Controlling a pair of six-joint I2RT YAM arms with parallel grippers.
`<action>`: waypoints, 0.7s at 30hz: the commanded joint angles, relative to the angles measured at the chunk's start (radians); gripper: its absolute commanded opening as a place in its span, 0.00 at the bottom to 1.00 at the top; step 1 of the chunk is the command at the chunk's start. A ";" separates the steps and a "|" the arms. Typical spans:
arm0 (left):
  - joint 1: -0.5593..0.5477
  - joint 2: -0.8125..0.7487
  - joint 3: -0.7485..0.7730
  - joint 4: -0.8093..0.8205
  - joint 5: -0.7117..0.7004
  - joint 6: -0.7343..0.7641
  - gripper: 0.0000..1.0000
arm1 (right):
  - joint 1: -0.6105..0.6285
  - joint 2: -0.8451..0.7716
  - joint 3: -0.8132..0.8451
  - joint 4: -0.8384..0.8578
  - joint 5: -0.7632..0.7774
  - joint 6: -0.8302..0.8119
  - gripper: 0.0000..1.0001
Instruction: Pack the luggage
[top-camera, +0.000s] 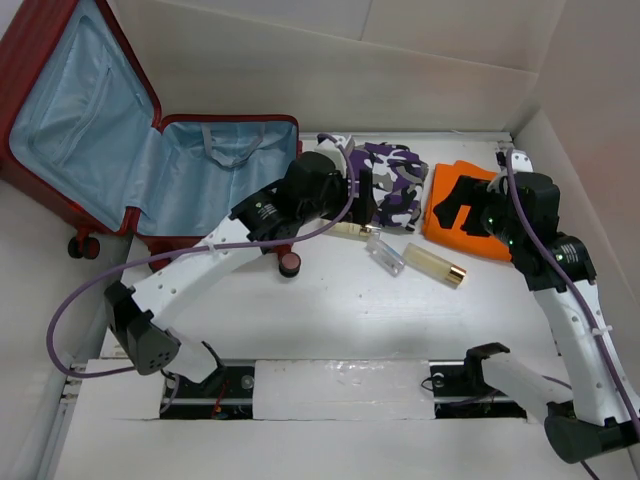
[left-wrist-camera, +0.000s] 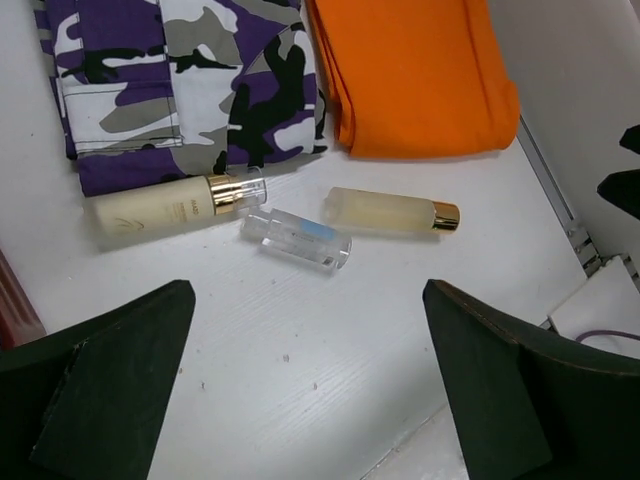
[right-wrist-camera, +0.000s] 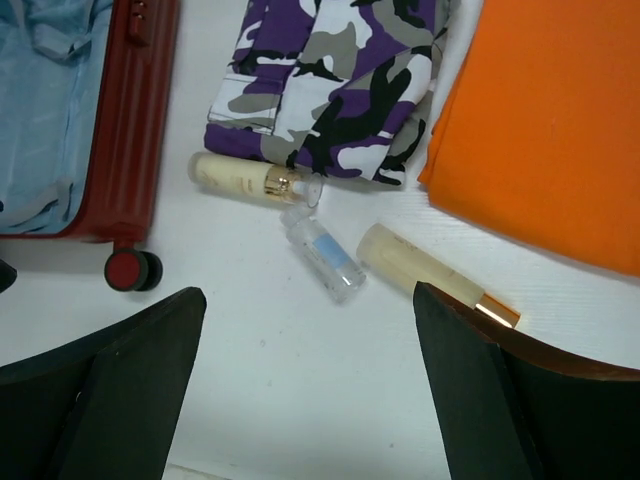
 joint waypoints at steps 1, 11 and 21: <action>-0.002 0.005 0.043 0.013 0.021 0.010 1.00 | -0.006 -0.009 0.003 0.046 -0.015 -0.024 0.91; -0.055 0.035 -0.044 0.013 0.054 0.000 0.66 | -0.056 0.092 0.083 0.006 0.087 -0.024 0.43; -0.078 0.299 0.061 -0.117 -0.024 -0.274 0.65 | -0.098 0.178 0.217 0.015 -0.005 0.011 0.35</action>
